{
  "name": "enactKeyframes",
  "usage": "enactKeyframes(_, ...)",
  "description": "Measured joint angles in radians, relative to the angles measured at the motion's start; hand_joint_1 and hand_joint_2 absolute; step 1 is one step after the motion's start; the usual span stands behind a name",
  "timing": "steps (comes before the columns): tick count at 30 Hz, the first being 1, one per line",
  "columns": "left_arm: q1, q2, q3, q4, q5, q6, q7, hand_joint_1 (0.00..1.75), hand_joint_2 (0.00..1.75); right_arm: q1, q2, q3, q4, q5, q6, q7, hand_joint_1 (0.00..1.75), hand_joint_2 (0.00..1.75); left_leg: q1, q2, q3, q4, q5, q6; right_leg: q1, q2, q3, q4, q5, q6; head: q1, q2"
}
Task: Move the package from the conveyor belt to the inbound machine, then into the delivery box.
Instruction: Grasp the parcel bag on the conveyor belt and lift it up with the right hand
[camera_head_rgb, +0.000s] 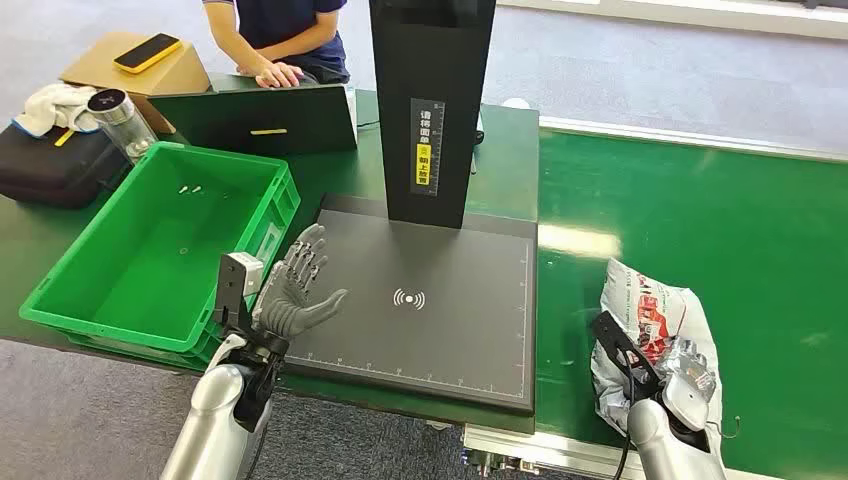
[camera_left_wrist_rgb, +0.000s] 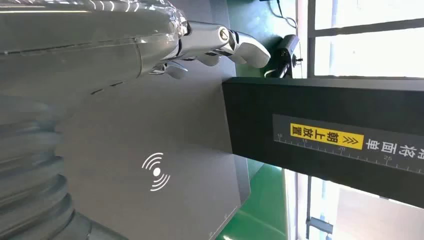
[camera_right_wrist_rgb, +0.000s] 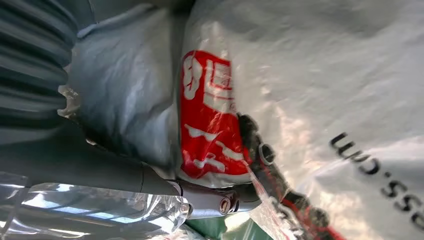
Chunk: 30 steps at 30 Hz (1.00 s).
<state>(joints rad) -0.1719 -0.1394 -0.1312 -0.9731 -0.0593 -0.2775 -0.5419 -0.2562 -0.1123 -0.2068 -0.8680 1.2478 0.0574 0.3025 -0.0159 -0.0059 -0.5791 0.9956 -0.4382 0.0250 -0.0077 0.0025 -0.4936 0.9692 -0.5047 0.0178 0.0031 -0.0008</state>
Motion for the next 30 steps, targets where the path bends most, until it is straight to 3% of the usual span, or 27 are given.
enactKeyframes(10,0.009,-0.005,0.002,-0.015,-0.002,0.007,0.015,0.00,1.75,-0.052,-0.006,0.000,0.066,0.009,-0.014,-0.020,1.75,1.75,0.000,0.000,0.001,0.000,0.000,0.000,0.000,0.000,0.002,0.000,0.000,0.000,0.000,0.000)
enactKeyframes(15,0.027,-0.005,0.009,-0.037,-0.008,0.011,0.016,0.00,1.75,-0.063,-0.004,0.004,0.077,-0.022,-0.107,-0.074,1.75,1.75,0.000,0.000,0.001,0.000,0.000,0.000,0.000,0.000,0.002,0.000,0.000,0.000,0.000,0.000)
enactKeyframes(25,0.069,-0.005,0.030,-0.100,-0.014,0.009,0.023,0.00,1.75,-0.027,0.036,0.004,-0.065,-0.256,-0.324,-0.346,1.75,1.75,0.000,-0.001,0.000,0.000,0.000,0.000,0.000,-0.001,0.000,0.000,0.000,0.000,0.000,0.000)
enactKeyframes(30,0.070,-0.006,0.033,-0.103,-0.017,0.006,0.016,0.00,1.75,0.019,0.055,0.000,-0.198,-0.406,-0.498,-0.561,1.75,1.75,0.000,-0.001,-0.002,0.000,0.000,0.000,0.000,-0.001,-0.001,0.000,-0.001,0.000,0.000,0.000)
